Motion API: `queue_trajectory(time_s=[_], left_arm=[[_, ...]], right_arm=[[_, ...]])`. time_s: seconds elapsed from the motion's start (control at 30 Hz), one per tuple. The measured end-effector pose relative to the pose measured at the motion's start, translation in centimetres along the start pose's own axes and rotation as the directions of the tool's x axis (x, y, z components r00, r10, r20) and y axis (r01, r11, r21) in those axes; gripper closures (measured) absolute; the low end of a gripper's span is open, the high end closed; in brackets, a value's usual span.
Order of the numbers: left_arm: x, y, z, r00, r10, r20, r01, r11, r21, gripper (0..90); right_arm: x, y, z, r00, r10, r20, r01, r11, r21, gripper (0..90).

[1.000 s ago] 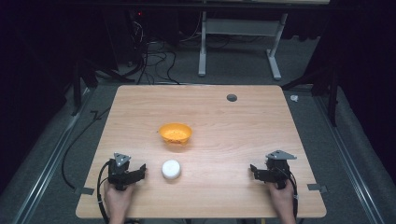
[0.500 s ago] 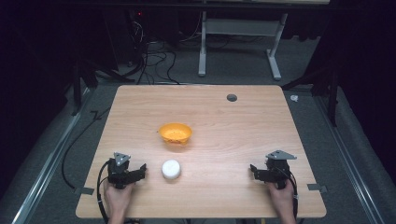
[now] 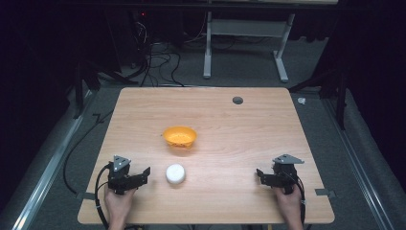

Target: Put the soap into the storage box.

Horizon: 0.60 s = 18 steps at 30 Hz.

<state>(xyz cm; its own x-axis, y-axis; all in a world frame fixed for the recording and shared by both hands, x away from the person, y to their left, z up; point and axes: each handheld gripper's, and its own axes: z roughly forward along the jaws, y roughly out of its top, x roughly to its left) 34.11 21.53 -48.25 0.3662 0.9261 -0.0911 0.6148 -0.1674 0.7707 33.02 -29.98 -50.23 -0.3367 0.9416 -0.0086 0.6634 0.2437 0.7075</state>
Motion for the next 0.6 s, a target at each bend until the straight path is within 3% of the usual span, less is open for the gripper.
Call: queue_trajectory(time_s=[0.33, 0.6], left_arm=[[-1.5, 0.6, -0.7, 0.9973, 0.014, 0.072, -0.013, 0.9998, -0.015, 15.0], [-2.9, 1.1, -0.6, 0.9918, 0.049, 0.118, -0.048, 0.9988, -0.007, 14.6]], right_arm=[[0.0, 0.0, 0.0, 1.0000, 0.000, 0.000, 0.000, 1.000, 0.000, 17.3], [0.0, 0.0, 0.0, 1.0000, -0.006, 0.000, 0.006, 1.000, -0.001, 17.3]])
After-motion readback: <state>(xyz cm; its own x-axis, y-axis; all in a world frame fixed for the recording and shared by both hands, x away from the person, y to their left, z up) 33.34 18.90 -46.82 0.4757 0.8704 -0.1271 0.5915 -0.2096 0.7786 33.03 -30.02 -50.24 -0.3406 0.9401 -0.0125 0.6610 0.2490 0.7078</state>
